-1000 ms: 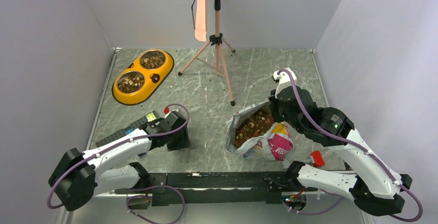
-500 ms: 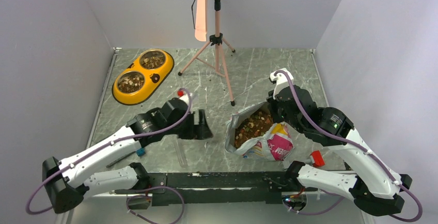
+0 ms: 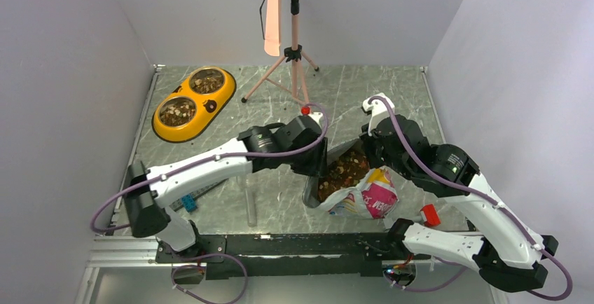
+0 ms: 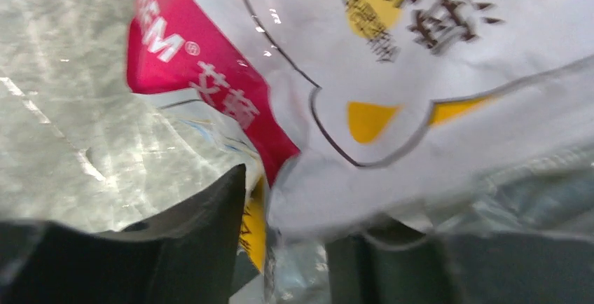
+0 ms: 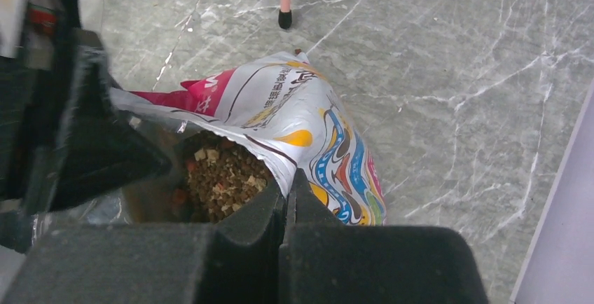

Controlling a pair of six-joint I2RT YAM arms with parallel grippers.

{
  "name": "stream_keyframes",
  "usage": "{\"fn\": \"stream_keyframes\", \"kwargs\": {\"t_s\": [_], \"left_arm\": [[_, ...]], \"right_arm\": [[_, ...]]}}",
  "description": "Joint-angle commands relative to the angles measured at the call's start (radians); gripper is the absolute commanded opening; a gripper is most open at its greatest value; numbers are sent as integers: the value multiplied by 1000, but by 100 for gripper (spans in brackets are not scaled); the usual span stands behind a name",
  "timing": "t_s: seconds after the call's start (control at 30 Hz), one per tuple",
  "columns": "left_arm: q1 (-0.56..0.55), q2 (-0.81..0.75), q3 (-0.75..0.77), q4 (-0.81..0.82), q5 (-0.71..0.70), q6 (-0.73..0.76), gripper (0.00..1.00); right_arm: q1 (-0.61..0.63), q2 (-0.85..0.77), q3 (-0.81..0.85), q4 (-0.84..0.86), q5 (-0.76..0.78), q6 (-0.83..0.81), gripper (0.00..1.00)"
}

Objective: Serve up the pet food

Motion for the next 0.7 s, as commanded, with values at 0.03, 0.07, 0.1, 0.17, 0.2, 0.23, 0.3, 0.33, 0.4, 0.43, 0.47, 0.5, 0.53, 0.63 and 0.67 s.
{"fn": "stream_keyframes", "kwargs": {"t_s": [0.03,0.07,0.1,0.17,0.2,0.23,0.3,0.33,0.4,0.43,0.47,0.5,0.53,0.63,0.67], "left_arm": [[-2,130,219,-328,-151,-21,22],[-2,139,246,-367,-181,-25,8],[-1,139,264,-396,-212,-40,0],[-1,114,276,-444,-300,-93,0],[-2,94,278,-464,-349,-126,0],[-2,71,280,-485,-400,-166,0],[-2,30,286,-534,-471,-243,0],[-3,7,295,-558,-495,-275,0],[-3,-22,306,-604,-522,-321,0],[-3,-34,313,-625,-529,-344,0],[-3,-43,318,-646,-535,-370,0],[-3,-54,323,-671,-546,-407,0],[-3,-62,327,-696,-554,-440,0],[-1,-80,352,-803,-583,-556,0],[-1,-79,366,-844,-590,-595,0]], "right_arm": [[1,11,73,19,-21,-9,12],[1,15,73,-5,-32,-6,21],[1,21,72,-30,-58,-6,32],[3,34,69,-79,-112,-2,60],[4,33,62,-92,-141,3,76],[4,18,55,-90,-184,4,83],[6,-30,30,-42,-311,3,94],[6,-54,9,-8,-383,8,99],[7,-86,-38,63,-530,21,100],[7,-91,-62,90,-594,27,100],[10,-98,-84,116,-641,28,100],[14,-105,-103,144,-675,29,100],[18,-111,-114,159,-696,24,100],[29,-93,-104,165,-719,3,100],[37,-75,-98,161,-718,3,100]]}}
